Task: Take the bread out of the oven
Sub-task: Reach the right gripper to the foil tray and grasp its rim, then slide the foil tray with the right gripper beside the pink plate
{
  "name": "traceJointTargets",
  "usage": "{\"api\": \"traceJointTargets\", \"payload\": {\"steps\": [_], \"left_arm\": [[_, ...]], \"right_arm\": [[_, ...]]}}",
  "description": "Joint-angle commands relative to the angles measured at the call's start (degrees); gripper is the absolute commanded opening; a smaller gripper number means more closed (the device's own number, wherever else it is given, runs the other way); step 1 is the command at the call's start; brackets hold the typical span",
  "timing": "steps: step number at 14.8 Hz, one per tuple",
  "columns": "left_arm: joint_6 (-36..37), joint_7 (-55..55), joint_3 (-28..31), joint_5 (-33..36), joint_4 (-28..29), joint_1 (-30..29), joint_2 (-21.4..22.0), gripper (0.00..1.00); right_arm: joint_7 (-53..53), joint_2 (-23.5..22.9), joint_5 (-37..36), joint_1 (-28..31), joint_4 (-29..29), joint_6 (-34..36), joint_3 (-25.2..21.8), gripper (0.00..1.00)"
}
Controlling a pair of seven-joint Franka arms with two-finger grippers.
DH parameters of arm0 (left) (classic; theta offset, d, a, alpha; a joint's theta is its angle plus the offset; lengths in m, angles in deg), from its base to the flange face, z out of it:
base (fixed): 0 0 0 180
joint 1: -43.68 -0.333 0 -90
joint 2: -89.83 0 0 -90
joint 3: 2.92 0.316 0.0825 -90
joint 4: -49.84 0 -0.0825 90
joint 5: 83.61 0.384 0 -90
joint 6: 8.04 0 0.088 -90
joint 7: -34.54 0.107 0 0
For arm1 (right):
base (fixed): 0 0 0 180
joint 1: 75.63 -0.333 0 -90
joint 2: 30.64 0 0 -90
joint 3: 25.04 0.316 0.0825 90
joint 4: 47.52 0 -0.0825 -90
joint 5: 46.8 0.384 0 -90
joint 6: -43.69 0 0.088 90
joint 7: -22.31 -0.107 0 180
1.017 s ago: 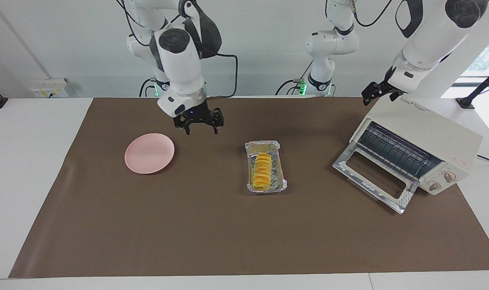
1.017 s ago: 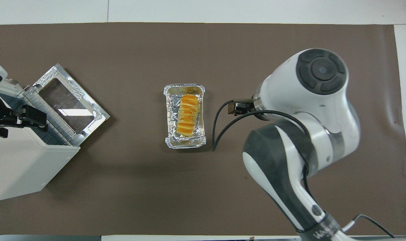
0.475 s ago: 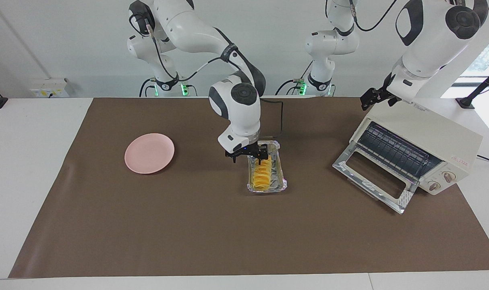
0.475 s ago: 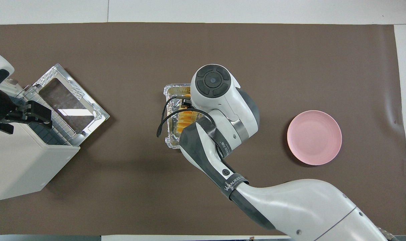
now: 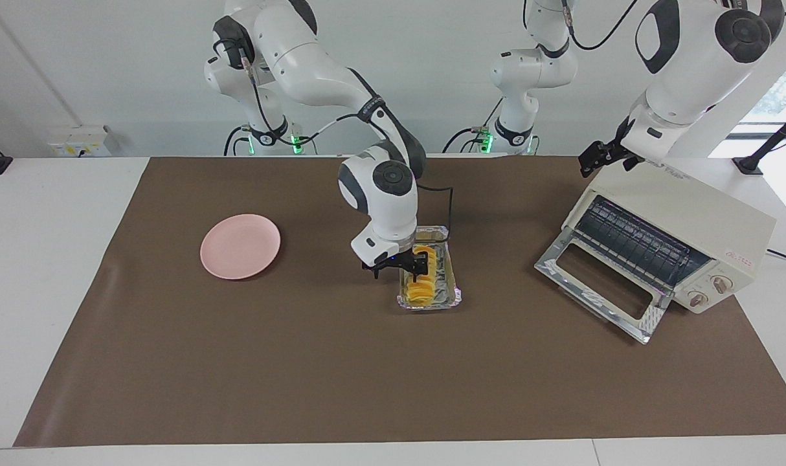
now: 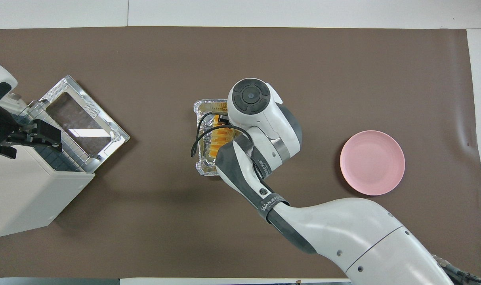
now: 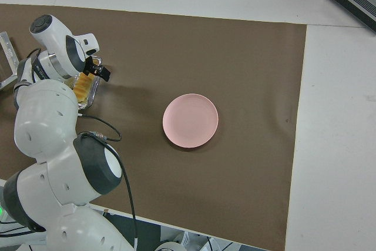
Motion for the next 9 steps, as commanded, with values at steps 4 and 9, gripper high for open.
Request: {"api": "traceJointTargets", "payload": {"steps": [4,9], "left_arm": [[-0.98,0.47,0.8,-0.86,0.62,0.78,1.01,1.0],[-1.24,0.47,0.53,-0.95,0.53,0.78,1.1,1.0]], "right_arm": [[-0.03,0.2,-1.37,0.15,-2.6,-3.27,0.18,0.0],[0.06,0.38,-0.58,0.41,-1.46,-2.66,0.27,0.0]]}}
